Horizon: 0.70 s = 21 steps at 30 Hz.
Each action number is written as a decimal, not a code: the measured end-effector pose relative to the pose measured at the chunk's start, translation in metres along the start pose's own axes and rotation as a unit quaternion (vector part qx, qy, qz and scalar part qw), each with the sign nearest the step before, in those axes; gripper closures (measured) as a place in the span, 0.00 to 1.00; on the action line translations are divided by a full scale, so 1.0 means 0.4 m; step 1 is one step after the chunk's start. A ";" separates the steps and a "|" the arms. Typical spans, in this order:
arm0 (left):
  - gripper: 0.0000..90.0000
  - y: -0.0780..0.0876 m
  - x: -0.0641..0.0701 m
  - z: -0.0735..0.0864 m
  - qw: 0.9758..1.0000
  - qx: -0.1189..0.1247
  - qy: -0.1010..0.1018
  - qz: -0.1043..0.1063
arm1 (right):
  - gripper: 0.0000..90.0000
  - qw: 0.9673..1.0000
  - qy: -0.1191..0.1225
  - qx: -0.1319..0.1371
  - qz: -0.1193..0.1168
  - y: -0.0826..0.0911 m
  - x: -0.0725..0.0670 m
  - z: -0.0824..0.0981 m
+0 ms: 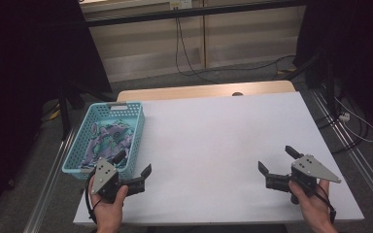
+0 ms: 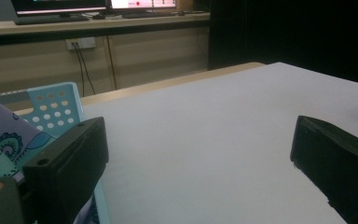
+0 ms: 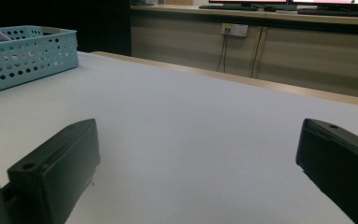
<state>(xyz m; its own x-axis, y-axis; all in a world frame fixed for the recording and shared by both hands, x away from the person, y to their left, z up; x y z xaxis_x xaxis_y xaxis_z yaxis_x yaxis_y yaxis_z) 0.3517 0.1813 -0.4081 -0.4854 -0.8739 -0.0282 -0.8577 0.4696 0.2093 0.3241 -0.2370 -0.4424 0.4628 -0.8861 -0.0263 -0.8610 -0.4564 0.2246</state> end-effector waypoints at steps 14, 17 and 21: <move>0.05 0.006 -0.044 -0.019 0.999 -0.040 -0.005 -0.017 | 0.00 1.000 -0.009 0.000 -0.004 0.011 0.004 0.007; 0.05 0.010 -0.050 -0.022 0.999 -0.048 0.002 -0.012 | 0.00 1.000 -0.008 0.001 -0.007 0.011 -0.001 0.005; 0.06 0.018 -0.062 -0.027 0.998 -0.063 0.007 -0.005 | 0.00 1.000 -0.007 0.004 -0.007 0.008 -0.003 0.001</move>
<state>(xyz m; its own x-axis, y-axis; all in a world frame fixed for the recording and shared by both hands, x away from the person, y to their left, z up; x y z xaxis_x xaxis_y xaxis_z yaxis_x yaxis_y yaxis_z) 0.3594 0.2050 -0.3953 -0.4735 -0.8806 -0.0184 -0.8340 0.4415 0.3308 0.3206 -0.2373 -0.4419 0.4712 -0.8810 -0.0424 -0.8564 -0.4685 0.2171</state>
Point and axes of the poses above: each handheld gripper's, and its own axes: y roughly backward along the jaws, z roughly out of its underside, x roughly to its right, the point moved 7 cm from there along -y, roughly forward along the jaws, and after that the axes turned 7 degrees about -z, right-handed, at the moved point
